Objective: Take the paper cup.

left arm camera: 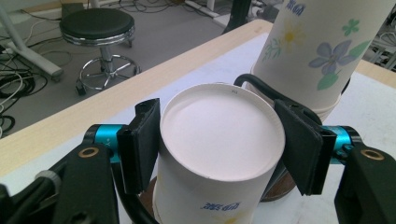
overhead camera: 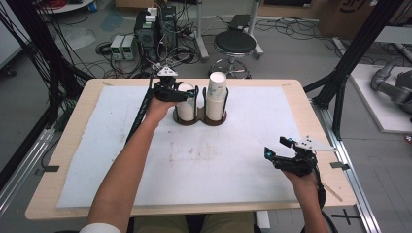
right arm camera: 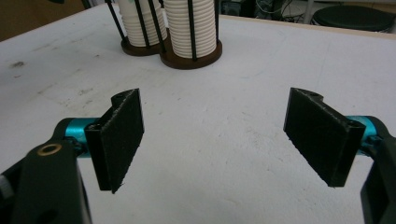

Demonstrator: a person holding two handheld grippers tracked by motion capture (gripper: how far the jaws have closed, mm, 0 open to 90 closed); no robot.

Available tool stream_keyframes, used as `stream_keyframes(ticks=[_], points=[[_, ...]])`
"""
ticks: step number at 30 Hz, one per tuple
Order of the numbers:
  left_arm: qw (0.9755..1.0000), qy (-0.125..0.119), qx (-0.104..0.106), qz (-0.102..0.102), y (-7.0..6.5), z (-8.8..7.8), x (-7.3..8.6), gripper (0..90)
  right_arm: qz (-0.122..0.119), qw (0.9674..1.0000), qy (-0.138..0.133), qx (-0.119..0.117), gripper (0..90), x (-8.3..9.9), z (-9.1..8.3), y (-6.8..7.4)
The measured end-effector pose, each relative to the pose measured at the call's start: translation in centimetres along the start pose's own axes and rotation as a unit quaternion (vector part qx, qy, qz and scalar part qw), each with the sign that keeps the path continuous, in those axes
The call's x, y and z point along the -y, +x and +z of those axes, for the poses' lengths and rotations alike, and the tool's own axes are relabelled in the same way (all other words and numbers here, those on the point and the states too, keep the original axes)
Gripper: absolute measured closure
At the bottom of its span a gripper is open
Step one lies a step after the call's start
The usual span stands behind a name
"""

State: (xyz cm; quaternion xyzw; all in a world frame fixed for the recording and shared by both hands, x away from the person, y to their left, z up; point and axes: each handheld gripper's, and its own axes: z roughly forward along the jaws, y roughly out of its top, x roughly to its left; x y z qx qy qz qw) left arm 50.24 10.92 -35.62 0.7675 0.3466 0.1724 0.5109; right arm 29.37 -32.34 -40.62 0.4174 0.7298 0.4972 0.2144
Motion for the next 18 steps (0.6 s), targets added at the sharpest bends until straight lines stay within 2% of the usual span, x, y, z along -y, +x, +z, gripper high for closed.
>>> stream_keyframes(ticks=[3, 12, 15, 18], points=[[0.9999, -0.014, -0.002, 0.002, 0.0, -0.5, -0.6, 35.3, -0.001, 1.0, 0.001, 0.0, 20.7, 0.0, 0.0, 0.0], [0.9983, -0.057, -0.006, -0.011, 0.2, -2.3, -1.6, 35.7, -0.003, 1.0, 0.002, -0.001, 20.7, 0.0, 0.1, 0.0], [0.997, -0.076, -0.006, -0.012, 0.2, -3.1, -1.9, 35.9, -0.001, 1.0, 0.004, -0.002, 20.7, 0.0, 0.1, 0.1], [0.9946, -0.102, 0.001, -0.017, 0.1, -3.8, -2.3, 35.9, -0.003, 1.0, 0.004, -0.002, 20.7, 0.0, 0.1, 0.1]])
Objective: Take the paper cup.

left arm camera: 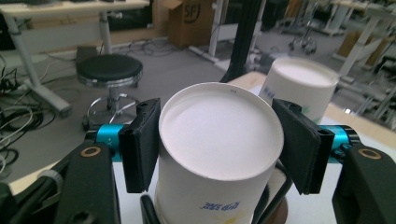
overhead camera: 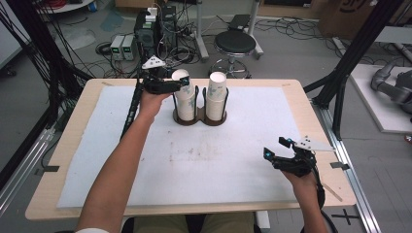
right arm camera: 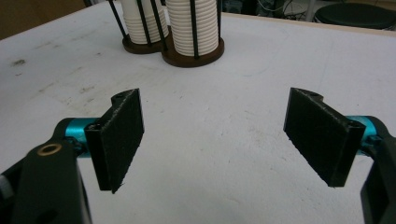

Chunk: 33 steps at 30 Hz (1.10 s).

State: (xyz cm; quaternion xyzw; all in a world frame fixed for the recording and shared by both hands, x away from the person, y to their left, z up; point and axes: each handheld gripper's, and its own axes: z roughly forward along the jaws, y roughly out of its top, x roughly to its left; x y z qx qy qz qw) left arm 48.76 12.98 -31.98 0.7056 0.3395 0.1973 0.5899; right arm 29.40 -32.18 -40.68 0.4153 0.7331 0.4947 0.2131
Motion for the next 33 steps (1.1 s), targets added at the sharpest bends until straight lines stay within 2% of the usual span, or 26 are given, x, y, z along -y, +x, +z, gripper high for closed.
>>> stream_keyframes(ticks=[6, 11, 15, 18, 23, 27, 33], points=[[0.9993, -0.037, 0.006, -0.003, -0.3, -1.5, -1.0, 36.1, 0.002, 1.0, -0.003, -0.001, 20.7, 0.0, -0.1, 0.1], [0.9984, -0.05, 0.025, 0.007, -0.9, -3.3, -1.9, 36.1, 0.002, 1.0, -0.001, -0.002, 20.7, 0.0, 0.0, 0.1], [0.9972, -0.049, 0.054, 0.018, -1.6, -4.9, -2.2, 36.1, 0.001, 1.0, 0.0, -0.006, 20.7, -0.1, 0.1, 0.3], [0.9949, -0.049, 0.082, 0.03, -2.6, -6.3, -2.1, 36.0, 0.002, 1.0, -0.001, -0.007, 20.7, -0.1, 0.2, 0.4], [0.9914, -0.042, 0.116, 0.044, -3.9, -7.7, -1.3, 36.0, 0.002, 1.0, -0.001, -0.008, 20.7, -0.2, 0.3, 0.5], [0.9891, -0.03, 0.128, 0.066, -4.7, -8.3, -0.7, 36.0, 0.002, 1.0, 0.001, -0.008, 20.7, -0.2, 0.4, 0.5], [0.9887, -0.025, 0.133, 0.064, -5.1, -8.5, 0.1, 35.9, 0.001, 1.0, -0.003, -0.007, 20.7, -0.4, 0.5, 0.7]])
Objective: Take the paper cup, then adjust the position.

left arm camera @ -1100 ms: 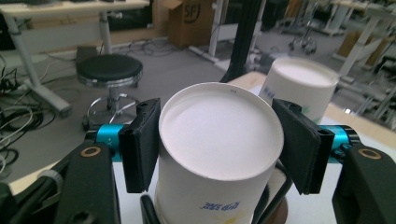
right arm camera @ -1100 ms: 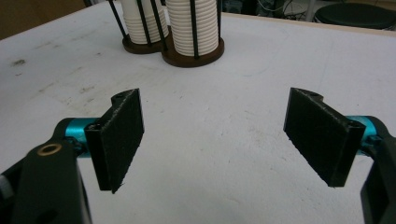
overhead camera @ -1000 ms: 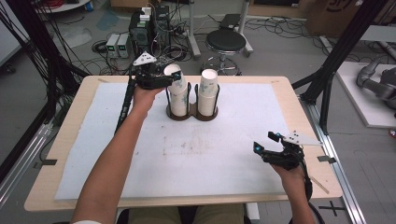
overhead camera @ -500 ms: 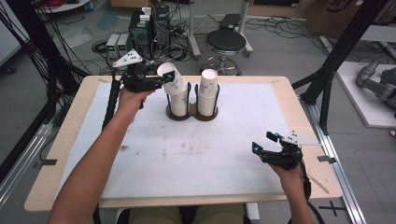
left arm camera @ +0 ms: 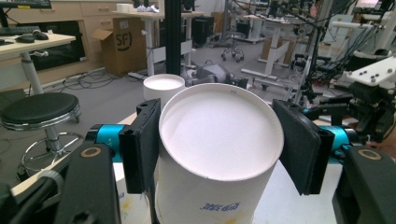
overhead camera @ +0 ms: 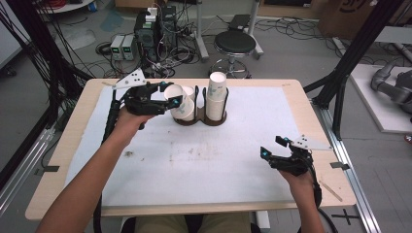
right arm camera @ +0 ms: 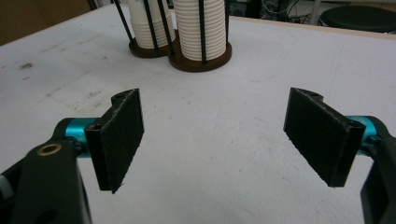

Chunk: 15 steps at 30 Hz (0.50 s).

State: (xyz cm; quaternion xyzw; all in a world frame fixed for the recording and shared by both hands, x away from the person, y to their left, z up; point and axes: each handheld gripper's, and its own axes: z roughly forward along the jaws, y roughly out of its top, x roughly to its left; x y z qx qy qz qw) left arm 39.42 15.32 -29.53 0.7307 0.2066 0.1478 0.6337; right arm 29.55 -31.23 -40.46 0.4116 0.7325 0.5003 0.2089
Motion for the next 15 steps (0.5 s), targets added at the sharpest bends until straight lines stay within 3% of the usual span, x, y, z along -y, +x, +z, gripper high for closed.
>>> stream_keyframes(ticks=[10, 15], points=[[0.9999, 0.01, 0.002, 0.0, -0.26, 0.37, 0.57, 35.9, -0.002, 1.0, 0.004, -0.006, 20.7, -0.02, 0.22, 0.12], [0.9996, 0.025, 0.007, 0.006, -0.78, 0.7, 0.96, 35.9, -0.009, 0.9995, 0.005, -0.031, 20.7, -0.1, 0.57, 0.38]])
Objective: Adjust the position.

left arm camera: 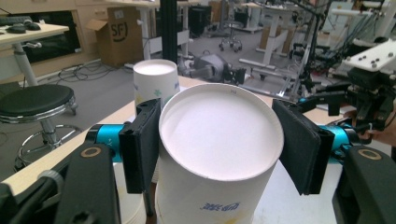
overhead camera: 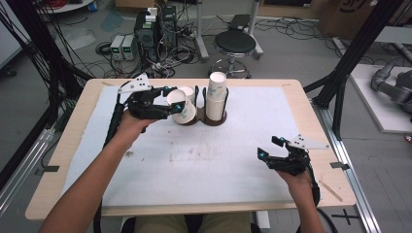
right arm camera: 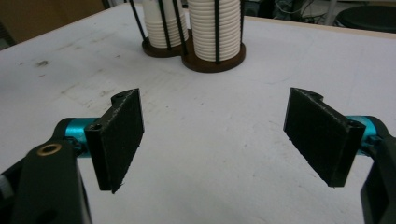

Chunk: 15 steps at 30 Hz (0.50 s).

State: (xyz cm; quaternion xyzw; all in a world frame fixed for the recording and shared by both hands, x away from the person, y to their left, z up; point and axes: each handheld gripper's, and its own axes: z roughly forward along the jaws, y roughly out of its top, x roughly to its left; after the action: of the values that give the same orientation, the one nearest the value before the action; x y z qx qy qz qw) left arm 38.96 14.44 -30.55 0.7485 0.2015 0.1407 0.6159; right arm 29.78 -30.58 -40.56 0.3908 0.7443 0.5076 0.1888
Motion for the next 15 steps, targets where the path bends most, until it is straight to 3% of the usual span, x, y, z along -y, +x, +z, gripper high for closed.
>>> stream_keyframes(ticks=[9, 12, 15], points=[[0.9999, 0.011, 0.009, -0.008, -1.5, -0.2, 2.1, 36.0, -0.009, 0.9989, 0.005, -0.045, 20.6, -0.7, 1.1, 1.2], [0.9997, 0.018, 0.016, -0.009, -2.2, -0.2, 2.7, 36.0, -0.019, 0.9966, 0.013, -0.079, 20.6, -1.2, 2.1, 2.2], [0.9995, 0.025, 0.02, -0.007, -2.8, -0.2, 3.3, 35.9, -0.028, 0.9948, 0.015, -0.097, 20.6, -1.5, 2.6, 2.9]])
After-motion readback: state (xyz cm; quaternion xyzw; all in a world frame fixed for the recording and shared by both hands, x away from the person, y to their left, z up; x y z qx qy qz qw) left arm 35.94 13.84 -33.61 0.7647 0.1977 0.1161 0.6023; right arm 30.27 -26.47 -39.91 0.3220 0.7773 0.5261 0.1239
